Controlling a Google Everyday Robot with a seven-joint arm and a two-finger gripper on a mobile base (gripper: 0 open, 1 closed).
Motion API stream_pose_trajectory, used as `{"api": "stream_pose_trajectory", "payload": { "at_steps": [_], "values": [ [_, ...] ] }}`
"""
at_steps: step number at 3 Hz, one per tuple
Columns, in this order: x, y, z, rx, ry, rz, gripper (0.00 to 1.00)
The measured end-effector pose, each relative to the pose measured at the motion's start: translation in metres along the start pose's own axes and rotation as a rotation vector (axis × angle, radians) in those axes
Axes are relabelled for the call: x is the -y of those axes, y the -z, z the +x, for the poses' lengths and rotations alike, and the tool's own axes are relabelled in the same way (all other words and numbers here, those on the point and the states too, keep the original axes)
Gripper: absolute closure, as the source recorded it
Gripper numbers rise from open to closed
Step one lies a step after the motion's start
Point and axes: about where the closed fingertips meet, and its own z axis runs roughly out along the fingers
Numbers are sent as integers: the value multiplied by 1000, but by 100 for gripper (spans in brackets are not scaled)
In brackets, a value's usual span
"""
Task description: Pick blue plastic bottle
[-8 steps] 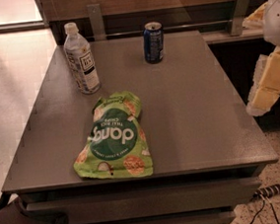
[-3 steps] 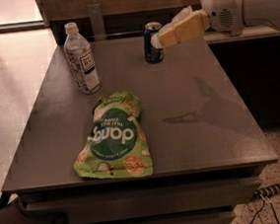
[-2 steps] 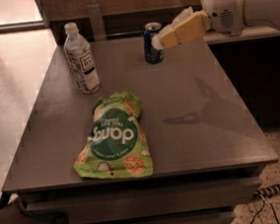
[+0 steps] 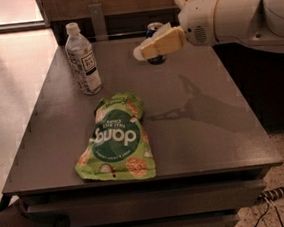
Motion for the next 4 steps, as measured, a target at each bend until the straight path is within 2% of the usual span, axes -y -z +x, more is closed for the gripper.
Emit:
{"api": "stream_pose_trajectory", "payload": {
  "at_steps": [1, 2, 4],
  "values": [
    [-16, -44, 11, 70, -49, -30, 0],
    [-27, -73, 16, 96, -71, -57, 0],
    [-58, -134, 41, 52, -135, -145, 0]
  ]
}}
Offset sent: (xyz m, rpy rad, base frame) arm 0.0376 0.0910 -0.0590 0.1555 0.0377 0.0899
